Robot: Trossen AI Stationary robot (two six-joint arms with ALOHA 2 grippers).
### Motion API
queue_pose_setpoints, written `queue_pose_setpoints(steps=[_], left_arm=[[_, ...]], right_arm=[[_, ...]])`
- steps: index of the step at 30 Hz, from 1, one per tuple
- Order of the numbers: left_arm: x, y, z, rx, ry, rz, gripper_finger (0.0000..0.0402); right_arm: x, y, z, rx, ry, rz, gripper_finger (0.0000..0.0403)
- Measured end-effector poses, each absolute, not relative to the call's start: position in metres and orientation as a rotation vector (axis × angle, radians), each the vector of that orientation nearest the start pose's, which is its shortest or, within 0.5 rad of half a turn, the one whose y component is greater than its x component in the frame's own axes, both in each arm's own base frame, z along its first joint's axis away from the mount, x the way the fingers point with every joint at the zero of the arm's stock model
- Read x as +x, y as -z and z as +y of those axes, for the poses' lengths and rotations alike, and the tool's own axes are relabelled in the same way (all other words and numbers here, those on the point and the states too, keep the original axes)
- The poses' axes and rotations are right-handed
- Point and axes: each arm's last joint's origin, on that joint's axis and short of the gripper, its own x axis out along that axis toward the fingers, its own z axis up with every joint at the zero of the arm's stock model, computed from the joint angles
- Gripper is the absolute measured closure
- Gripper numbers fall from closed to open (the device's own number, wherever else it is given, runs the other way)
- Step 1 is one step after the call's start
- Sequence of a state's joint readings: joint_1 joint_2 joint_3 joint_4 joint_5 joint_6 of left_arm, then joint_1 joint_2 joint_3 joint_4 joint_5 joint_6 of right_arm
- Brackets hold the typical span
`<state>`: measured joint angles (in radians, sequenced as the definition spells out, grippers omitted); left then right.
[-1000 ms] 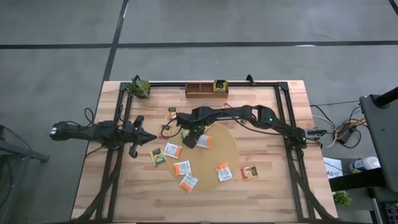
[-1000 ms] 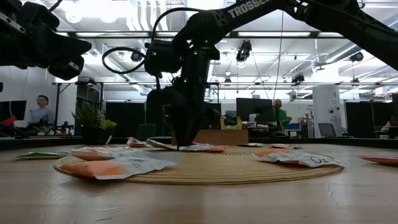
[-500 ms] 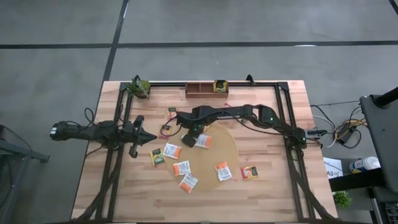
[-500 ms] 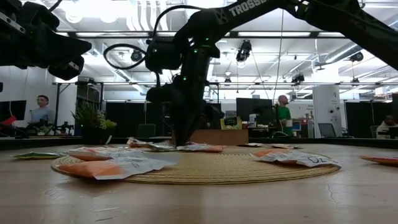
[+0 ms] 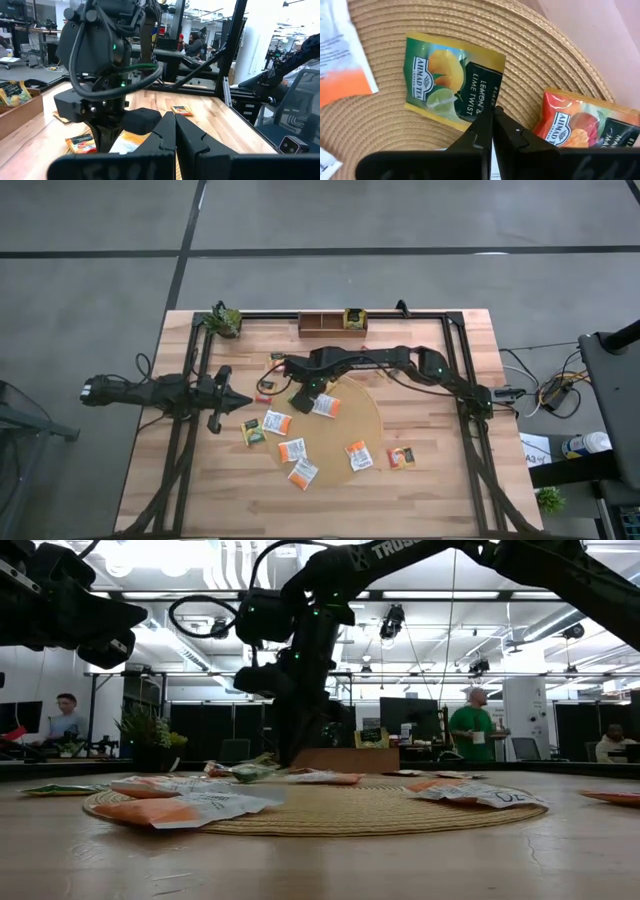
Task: Pick & Place Tea
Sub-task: Put the top yellow tea bag into the right section of the wooden organizer
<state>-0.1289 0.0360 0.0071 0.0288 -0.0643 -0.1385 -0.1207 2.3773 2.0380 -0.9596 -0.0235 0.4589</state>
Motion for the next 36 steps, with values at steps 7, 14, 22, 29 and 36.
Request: queue_pose_setpoints(steps=[7,14,22,29,36], left_arm=[[0.099,-0.166,-0.011,-0.139,0.065,0.005,0.0402],[0.099,-0.166,-0.011,-0.138,0.064,0.005,0.0402],[0.099,-0.166,-0.011,-0.138,0.064,0.005,0.0402],[0.099,-0.166,-0.011,-0.138,0.065,0.005,0.0402],[0.099,-0.166,-0.011,-0.138,0.065,0.005,0.0402]], right_arm=[[0.482,-0.186,-0.062,0.477,0.368,1.215,0.0395],[0.482,-0.202,-0.067,0.457,0.349,1.176,0.0395],[0.485,-0.214,-0.072,0.442,0.333,1.139,0.0395],[0.485,-0.214,-0.073,0.398,0.305,1.143,0.0394],[0.485,-0.214,-0.070,0.420,0.178,1.156,0.0367]])
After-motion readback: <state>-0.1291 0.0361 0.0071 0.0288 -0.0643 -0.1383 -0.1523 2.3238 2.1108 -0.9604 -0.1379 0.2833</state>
